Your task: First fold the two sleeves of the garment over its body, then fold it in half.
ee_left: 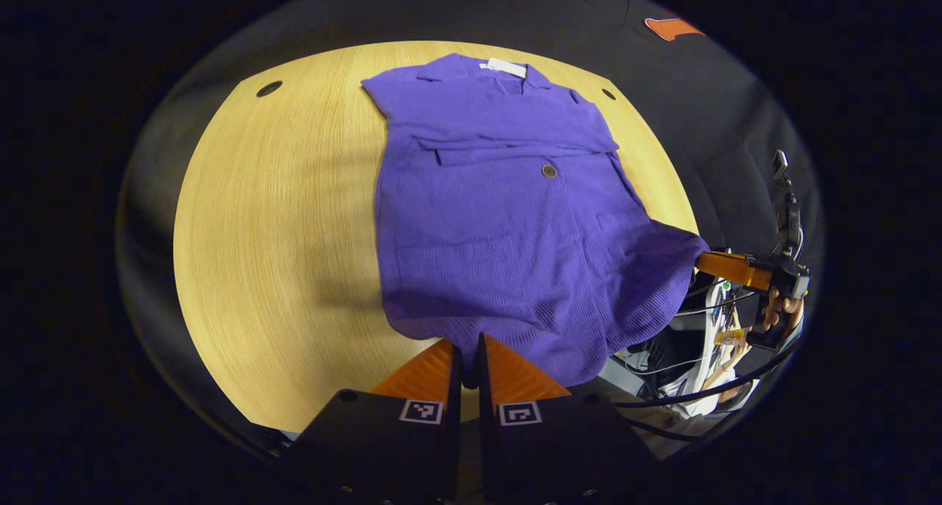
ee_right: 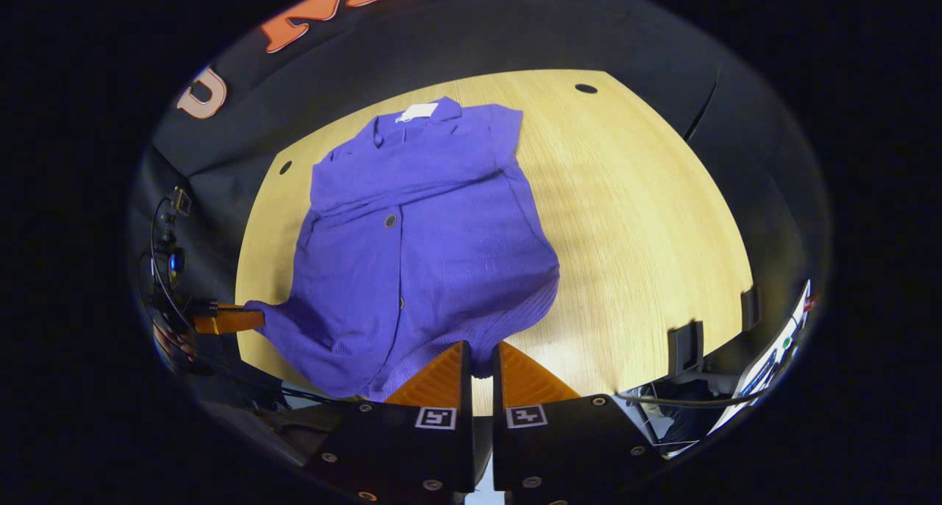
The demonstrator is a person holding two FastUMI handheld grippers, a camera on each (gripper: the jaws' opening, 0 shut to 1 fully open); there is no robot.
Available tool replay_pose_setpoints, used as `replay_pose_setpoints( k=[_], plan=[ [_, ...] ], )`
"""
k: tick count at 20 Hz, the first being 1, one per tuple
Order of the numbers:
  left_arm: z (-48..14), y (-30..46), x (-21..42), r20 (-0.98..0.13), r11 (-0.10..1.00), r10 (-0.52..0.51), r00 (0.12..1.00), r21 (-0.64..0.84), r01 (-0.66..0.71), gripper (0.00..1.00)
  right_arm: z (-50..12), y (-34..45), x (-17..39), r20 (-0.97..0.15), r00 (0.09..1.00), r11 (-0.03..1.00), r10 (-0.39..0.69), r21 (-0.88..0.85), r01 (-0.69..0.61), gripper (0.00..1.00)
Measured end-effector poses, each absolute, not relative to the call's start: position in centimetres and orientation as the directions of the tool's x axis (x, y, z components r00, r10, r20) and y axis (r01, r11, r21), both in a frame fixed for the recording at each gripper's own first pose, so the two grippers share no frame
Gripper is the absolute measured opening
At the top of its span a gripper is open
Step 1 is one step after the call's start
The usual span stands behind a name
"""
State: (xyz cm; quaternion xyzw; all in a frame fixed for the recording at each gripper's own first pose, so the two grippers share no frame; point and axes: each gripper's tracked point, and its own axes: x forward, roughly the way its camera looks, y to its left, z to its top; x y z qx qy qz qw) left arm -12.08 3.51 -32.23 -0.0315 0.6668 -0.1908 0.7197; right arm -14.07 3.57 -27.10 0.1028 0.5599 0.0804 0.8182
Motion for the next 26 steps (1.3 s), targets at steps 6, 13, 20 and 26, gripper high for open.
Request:
replay_pose_setpoints(
  k=[6,13,20,26],
  plan=[
    [-29.1,3.7,-3.4,-0.946,0.912,-0.305,0.107,-0.258,0.319,0.13,-23.2,3.7,-7.2,-0.868,0.417,0.963,0.268,0.247,-0.106,0.10],
    [-27.6,3.1,6.3,-0.953,0.937,-0.233,0.193,-0.166,0.309,0.13,-22.8,3.1,2.9,-0.829,0.440,0.935,0.346,0.266,-0.233,0.10],
    [-28.9,1.9,17.0,-0.952,0.943,-0.153,0.267,-0.060,0.329,0.14,-23.1,1.8,12.7,-0.800,0.456,0.915,0.390,0.280,-0.290,0.10],
    [-30.8,2.6,25.9,-0.899,0.980,-0.098,0.427,-0.013,0.199,0.13,-25.4,1.9,19.9,-0.777,0.459,0.903,0.430,0.363,-0.231,0.10]
  ],
)
